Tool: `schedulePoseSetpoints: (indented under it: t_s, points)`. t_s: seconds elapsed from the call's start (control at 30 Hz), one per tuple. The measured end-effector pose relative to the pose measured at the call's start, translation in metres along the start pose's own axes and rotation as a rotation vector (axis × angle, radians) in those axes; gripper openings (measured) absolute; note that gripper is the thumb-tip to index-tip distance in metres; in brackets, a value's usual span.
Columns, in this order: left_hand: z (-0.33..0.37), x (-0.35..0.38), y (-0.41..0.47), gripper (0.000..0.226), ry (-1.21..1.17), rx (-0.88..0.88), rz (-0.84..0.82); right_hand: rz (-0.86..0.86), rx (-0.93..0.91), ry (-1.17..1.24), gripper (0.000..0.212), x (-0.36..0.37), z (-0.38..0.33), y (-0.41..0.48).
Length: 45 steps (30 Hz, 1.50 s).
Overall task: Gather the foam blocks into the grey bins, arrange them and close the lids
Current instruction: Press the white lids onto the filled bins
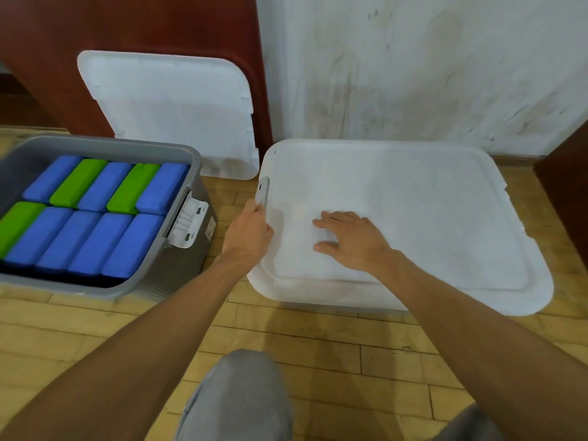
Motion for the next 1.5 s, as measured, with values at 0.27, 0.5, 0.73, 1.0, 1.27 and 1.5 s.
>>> schedulePoseSetpoints:
  t_s: [0.27, 0.5, 0.73, 1.0, 1.27, 1.5]
  points:
    - [0.043, -0.006, -0.012, 0.051, 0.151, 0.283, -0.04, -0.051, -0.028, 0.208, 0.043, -0.017, 0.027, -0.017]
    - [0.184, 0.041, -0.031, 0.046, -0.179, 0.681, -0.312, 0.304, 0.181, -0.034, 0.022, -0.08, 0.147, -0.078]
    - [0.234, 0.102, -0.03, 0.081, 0.093, 0.805, -0.426, 0.489, 0.679, -0.077, 0.047, -0.078, 0.262, -0.129]
    - [0.228, 0.109, -0.037, 0.081, 0.063, 0.776, -0.369, 0.509, 1.06, 0.313, 0.074, -0.059, 0.293, -0.14]
    - [0.23, 0.11, -0.039, 0.066, 0.044, 0.736, -0.399, 0.596, 1.242, 0.71, 0.08, -0.052, 0.312, -0.15]
    - [0.232, 0.105, -0.037, 0.07, 0.053, 0.74, -0.421, 0.717, 0.899, 0.286, 0.034, -0.07, 0.292, -0.14]
Point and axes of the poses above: each hand's wrist, its own y-axis towards the middle knuckle, its own x-axis out of the palm, z = x × y, the point moved 8 cm from there along y, towards the middle knuckle, and after that the axes turned 8 degrees about z, right-handed, at the moved point
